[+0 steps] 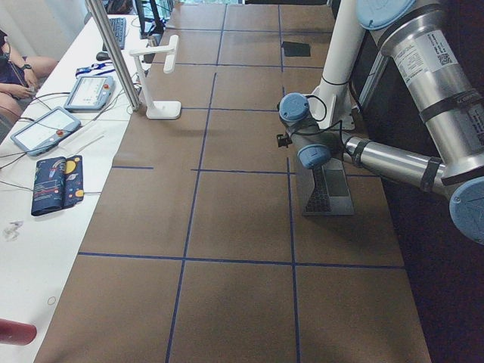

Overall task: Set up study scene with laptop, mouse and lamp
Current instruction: 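Grasp the silver laptop with the left gripper and lift it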

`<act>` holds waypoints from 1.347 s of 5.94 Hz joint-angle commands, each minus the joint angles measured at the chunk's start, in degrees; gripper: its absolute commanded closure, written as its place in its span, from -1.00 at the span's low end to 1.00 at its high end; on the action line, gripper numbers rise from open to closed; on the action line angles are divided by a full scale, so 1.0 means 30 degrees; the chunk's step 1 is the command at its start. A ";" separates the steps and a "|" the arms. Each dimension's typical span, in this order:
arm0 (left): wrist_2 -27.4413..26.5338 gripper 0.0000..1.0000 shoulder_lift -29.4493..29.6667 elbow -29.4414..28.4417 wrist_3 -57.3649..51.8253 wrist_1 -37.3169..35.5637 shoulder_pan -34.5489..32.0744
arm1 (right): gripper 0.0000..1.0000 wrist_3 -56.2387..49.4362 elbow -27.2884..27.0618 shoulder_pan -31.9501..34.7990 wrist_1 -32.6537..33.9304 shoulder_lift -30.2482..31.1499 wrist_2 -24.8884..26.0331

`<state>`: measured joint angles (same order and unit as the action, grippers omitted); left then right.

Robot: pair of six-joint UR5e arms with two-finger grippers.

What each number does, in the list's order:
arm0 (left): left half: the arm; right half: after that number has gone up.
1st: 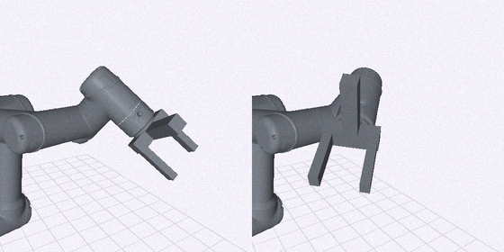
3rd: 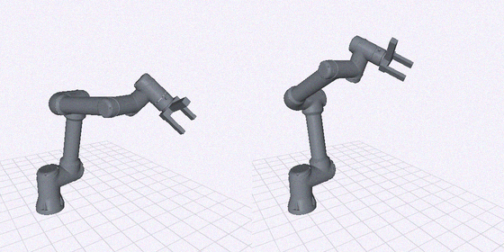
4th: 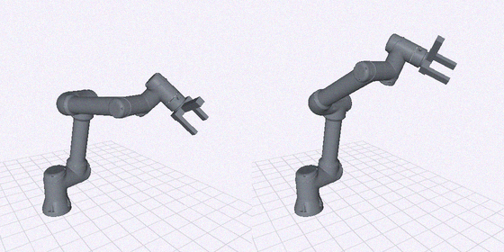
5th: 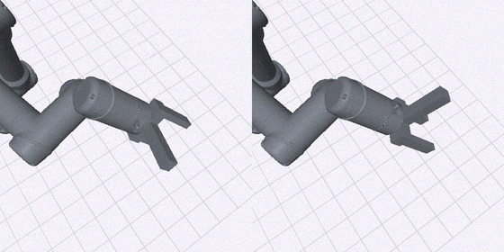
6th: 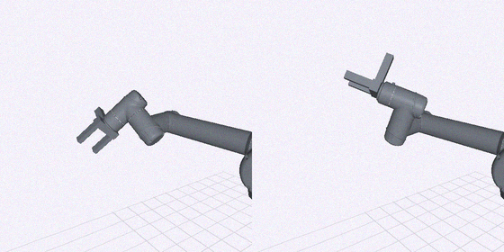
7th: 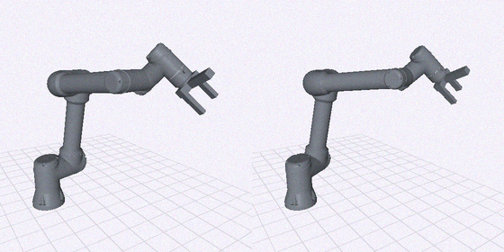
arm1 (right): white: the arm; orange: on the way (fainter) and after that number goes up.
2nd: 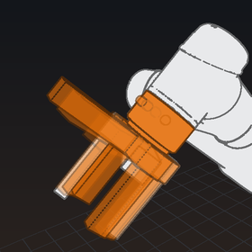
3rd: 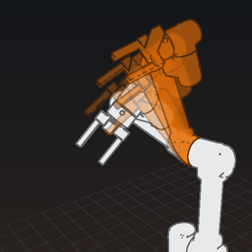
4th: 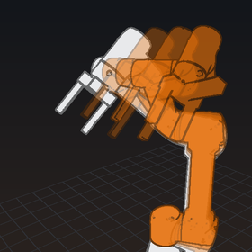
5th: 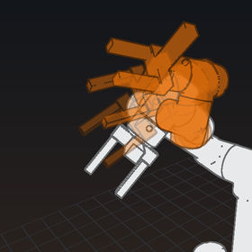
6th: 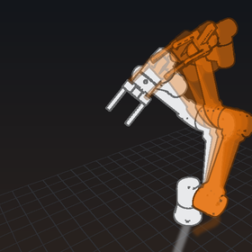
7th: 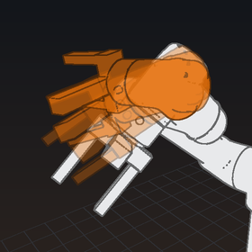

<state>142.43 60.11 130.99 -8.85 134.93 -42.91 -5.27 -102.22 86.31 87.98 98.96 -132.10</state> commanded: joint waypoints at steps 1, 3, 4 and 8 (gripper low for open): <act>-0.1616 -0.99 -0.0144 -0.0243 0.0021 -0.0181 0.1667 | -1.00 0.0000 0.0029 0.0000 0.0000 0.0000 0.0000; -0.1861 -0.98 0.0001 -0.0827 -0.0008 -0.0212 0.2025 | -1.00 0.0000 0.0030 0.0000 0.0000 0.0000 0.0000; -0.1949 -0.98 0.0060 -0.1179 -0.0008 -0.0212 0.2434 | -1.00 0.0000 0.0030 0.0000 0.0000 0.0000 0.0000; -0.2126 -0.19 0.0409 -0.1622 0.0021 -0.0212 0.2526 | -1.00 -0.0029 0.0059 0.0000 0.0030 0.0000 0.0029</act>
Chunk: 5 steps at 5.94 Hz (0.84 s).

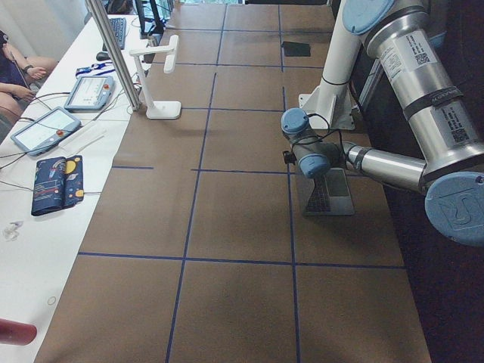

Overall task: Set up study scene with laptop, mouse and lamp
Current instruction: 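Grasp the silver laptop with the left gripper and lift it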

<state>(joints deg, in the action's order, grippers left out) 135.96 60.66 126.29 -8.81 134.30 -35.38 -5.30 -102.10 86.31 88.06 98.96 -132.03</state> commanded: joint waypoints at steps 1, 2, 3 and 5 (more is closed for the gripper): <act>0.0061 0.25 0.0780 0.0001 -0.0080 0.0029 -0.0216 | -1.00 -0.0020 0.0018 0.0000 -0.0027 0.0000 0.0006; 0.0062 0.63 0.0814 0.0060 -0.0168 0.0030 -0.0827 | -1.00 0.0009 -0.0011 0.0000 -0.0027 0.0000 0.0006; 0.0062 0.88 0.0902 0.0118 -0.0517 0.0088 -0.1935 | -1.00 0.0009 0.0018 0.0000 0.0002 -0.0029 0.0006; -0.0056 1.00 0.2442 -0.0550 -0.7655 -0.0406 -0.6692 | -1.00 0.0009 0.0018 0.0000 0.0002 0.0000 -0.0023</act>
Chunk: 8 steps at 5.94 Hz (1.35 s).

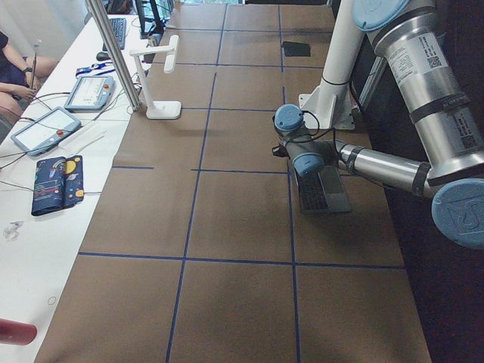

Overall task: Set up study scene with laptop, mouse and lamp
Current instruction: 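Carry the laptop away from the robot and set it open beside the lamp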

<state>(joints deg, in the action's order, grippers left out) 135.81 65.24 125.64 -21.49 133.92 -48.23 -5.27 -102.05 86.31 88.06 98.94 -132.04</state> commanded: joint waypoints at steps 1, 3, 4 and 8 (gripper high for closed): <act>0.0166 1.00 0.2146 -0.0396 -0.4398 -0.2169 -0.3223 | -1.00 0.0000 0.0002 0.0000 0.0031 0.0007 -0.0021; 0.0139 1.00 0.5043 -0.0426 -0.5918 -0.5974 -0.3405 | -1.00 0.0000 0.0031 0.0000 0.0002 -0.0022 -0.0021; 0.0081 1.00 0.7350 -0.0426 -0.6801 -0.8955 -0.3813 | -1.00 0.0000 0.0031 0.0000 0.0002 -0.0022 -0.0021; -0.0008 1.00 1.6729 -0.5740 -0.6519 -1.3350 -0.3935 | -1.00 0.0000 0.0031 0.0000 0.0002 -0.0022 0.0008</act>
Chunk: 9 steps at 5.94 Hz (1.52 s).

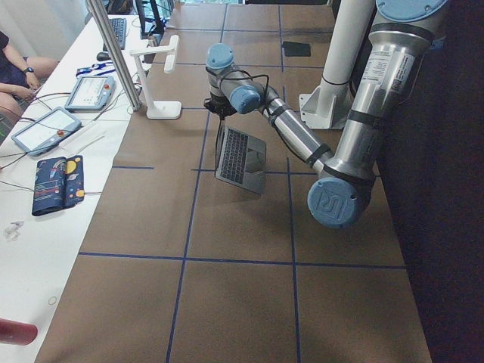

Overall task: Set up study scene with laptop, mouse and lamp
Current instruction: 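Carry the laptop away from the robot and set it open beside the lamp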

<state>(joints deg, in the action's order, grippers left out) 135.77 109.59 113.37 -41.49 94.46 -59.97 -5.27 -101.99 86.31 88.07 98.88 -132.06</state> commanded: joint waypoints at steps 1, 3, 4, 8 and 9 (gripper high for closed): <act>-0.0775 1.00 0.3592 -0.3291 0.0352 -0.0169 0.0008 | -1.00 0.0000 -0.0017 0.0000 0.0000 -0.0029 -0.0012; -0.1661 1.00 0.6554 -0.6952 0.1257 0.0443 0.0270 | -1.00 0.0029 -0.0046 0.0000 0.0000 -0.0030 -0.0013; -0.2271 1.00 0.7234 -0.8651 0.2103 0.2303 0.0881 | -1.00 0.0000 -0.0018 0.0000 0.0000 -0.0030 -0.0013; -0.4240 1.00 0.8705 -1.1334 0.5889 0.5457 0.2879 | -1.00 0.0000 0.0071 0.0000 0.0029 -0.0030 0.0017; -0.4240 0.84 0.8706 -1.1392 0.5949 0.5457 0.2879 | -1.00 0.0000 0.0071 0.0000 0.0029 -0.0030 0.0017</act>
<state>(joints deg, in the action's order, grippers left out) 123.13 135.56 79.44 -24.09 110.76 -51.43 -5.27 -101.79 86.31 88.15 98.79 -132.01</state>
